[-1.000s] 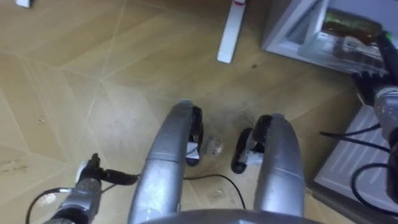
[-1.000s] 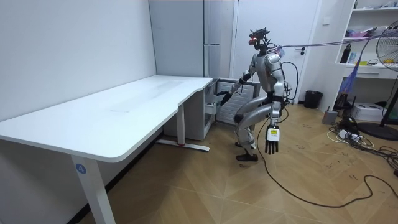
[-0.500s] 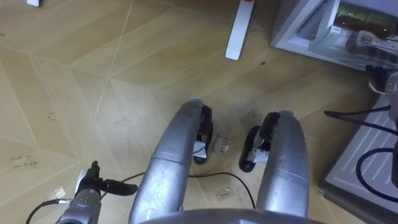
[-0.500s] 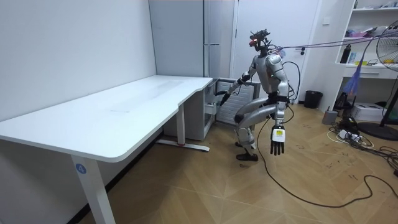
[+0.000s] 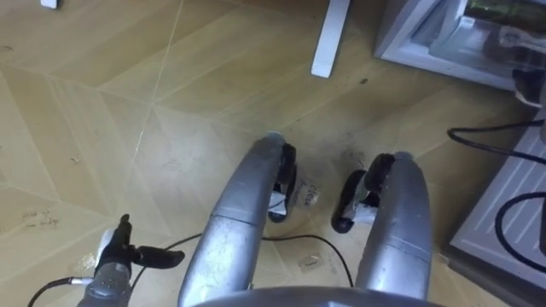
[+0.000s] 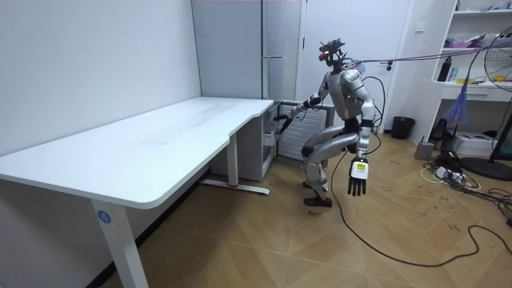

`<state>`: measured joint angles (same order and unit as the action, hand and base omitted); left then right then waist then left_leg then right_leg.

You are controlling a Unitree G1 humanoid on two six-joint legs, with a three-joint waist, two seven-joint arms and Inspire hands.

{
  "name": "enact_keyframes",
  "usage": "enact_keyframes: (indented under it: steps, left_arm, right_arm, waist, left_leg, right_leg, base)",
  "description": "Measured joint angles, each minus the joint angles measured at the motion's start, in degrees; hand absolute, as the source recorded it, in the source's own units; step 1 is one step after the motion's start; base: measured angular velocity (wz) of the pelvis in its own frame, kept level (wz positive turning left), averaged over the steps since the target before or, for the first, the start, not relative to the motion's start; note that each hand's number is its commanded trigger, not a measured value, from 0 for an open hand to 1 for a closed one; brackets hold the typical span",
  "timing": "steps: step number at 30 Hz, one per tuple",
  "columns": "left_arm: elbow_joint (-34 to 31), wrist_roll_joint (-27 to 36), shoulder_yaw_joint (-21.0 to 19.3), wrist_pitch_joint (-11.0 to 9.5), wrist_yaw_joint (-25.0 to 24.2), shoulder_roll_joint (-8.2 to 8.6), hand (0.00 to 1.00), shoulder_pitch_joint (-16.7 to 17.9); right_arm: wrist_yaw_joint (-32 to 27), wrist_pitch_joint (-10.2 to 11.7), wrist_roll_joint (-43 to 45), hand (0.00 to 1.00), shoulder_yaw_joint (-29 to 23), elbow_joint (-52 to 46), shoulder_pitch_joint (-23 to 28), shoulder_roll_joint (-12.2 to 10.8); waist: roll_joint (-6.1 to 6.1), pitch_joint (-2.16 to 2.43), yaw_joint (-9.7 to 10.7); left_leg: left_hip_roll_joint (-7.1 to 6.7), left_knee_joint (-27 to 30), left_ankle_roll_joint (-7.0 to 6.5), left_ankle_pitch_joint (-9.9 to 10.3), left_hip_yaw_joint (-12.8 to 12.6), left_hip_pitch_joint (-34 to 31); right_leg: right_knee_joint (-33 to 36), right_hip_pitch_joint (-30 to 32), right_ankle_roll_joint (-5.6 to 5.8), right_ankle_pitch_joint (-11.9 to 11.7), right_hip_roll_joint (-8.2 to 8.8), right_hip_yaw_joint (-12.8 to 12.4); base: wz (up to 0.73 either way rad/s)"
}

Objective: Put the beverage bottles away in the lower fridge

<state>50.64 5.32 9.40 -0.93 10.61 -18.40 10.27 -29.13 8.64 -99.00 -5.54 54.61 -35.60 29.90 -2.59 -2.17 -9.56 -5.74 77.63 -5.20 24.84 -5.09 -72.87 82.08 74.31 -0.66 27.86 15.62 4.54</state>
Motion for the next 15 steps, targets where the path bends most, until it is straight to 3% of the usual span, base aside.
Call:
enact_keyframes:
  steps: [2, 5, 8, 11, 15]
  left_arm:
    - [0.04, -0.3, -0.02, -0.48, -0.01, -1.01, 0.0, 0.95]
    - [0.21, -0.57, -0.02, -0.56, -0.06, -1.37, 0.0, 1.52]
    - [0.39, -0.56, -0.01, -0.88, -0.14, -1.53, 0.0, 1.66]
    - [0.53, -0.52, 0.33, -1.18, -0.19, -1.7, 0.0, 1.94]
    - [0.49, -0.53, 0.33, -1.08, -0.19, -2.03, 0.0, 1.95]
  right_arm:
    - [-0.12, 0.57, 0.02, 0.0, 0.17, -1.5, -0.71, 0.09]
    - [-0.11, 1.8, 0.1, 0.0, 0.56, -1.62, -2.47, 0.19]
    - [0.21, 2.85, 0.14, 0.0, 0.67, -1.64, -4.14, 0.09]
    - [1.81, 2.07, 0.31, 0.0, 3.73, -1.7, -3.87, 0.01]
    - [1.86, 2.1, 0.31, 0.0, 4.3, -1.73, -3.89, 0.18]
  waist:
    - [0.0, 0.0, 0.02]
    - [0.0, 0.0, 0.04]
    - [0.14, 0.0, 0.28]
    - [0.32, -0.08, 1.24]
    - [0.36, -0.06, 1.07]
  left_leg:
    - [0.0, 0.12, 0.2, -0.01, 0.72, 0.75]
    - [0.0, 0.13, 0.66, 0.55, 1.3, 1.35]
    - [-0.02, 0.38, 1.42, 1.15, 2.51, 2.12]
    - [0.03, 1.28, 2.03, 2.08, 3.66, 2.79]
    - [0.01, 2.28, 2.17, 2.34, 3.81, 2.66]
  right_leg:
    - [-0.02, -1.36, -0.58, 0.01, 0.44, 1.1]
    - [-0.02, -2.41, -1.39, 0.46, 0.46, 1.91]
    - [-0.06, -4.28, -2.68, 1.45, 1.43, 4.28]
    - [0.51, -5.6, -3.32, 2.67, 1.33, 5.23]
    - [1.69, -5.52, -3.27, 3.28, 1.33, 5.09]
  base:
    - [0.15]
    - [0.13]
    - [0.13]
    - [0.04]
    - [0.03]
